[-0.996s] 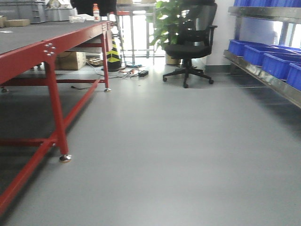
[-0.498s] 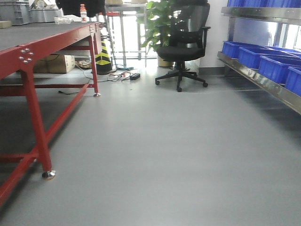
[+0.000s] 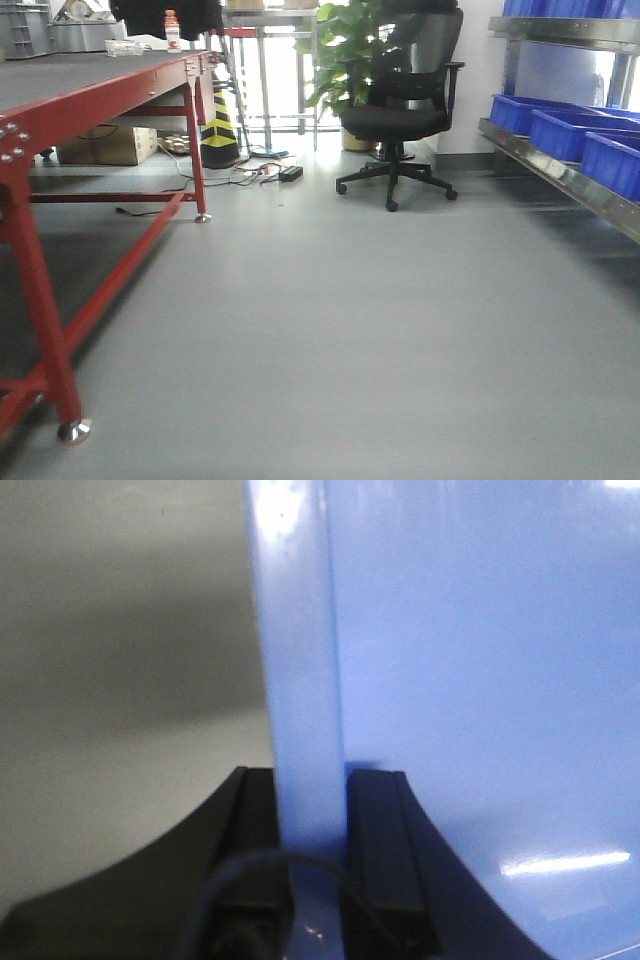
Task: Grab blue tray and place on right shelf
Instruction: 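Keep holding the tray while driving up to the metal shelf rack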
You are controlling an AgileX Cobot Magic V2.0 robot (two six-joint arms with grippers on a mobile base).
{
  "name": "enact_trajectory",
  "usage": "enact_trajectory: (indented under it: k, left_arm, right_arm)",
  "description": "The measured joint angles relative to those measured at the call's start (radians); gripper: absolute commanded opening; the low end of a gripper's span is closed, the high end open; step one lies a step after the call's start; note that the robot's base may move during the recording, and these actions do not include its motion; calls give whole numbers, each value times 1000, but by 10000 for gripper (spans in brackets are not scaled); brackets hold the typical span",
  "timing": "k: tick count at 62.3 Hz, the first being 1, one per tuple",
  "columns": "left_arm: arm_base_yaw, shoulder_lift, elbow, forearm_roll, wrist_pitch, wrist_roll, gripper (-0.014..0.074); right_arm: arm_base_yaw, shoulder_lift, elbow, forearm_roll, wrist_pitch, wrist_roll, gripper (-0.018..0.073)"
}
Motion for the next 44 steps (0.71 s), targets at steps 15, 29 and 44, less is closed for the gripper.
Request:
enact_trajectory:
  k: [15,29,44]
  left_arm:
    - [0,0,0,-1,0,0,-48]
    - [0,0,0,-1,2,0,-48]
    - [0,0,0,-1,2,0,-48]
  right_arm:
    - [0,0,0,0,0,0,55]
    - [0,0,0,0,0,0,55]
    - [0,0,0,0,0,0,55]
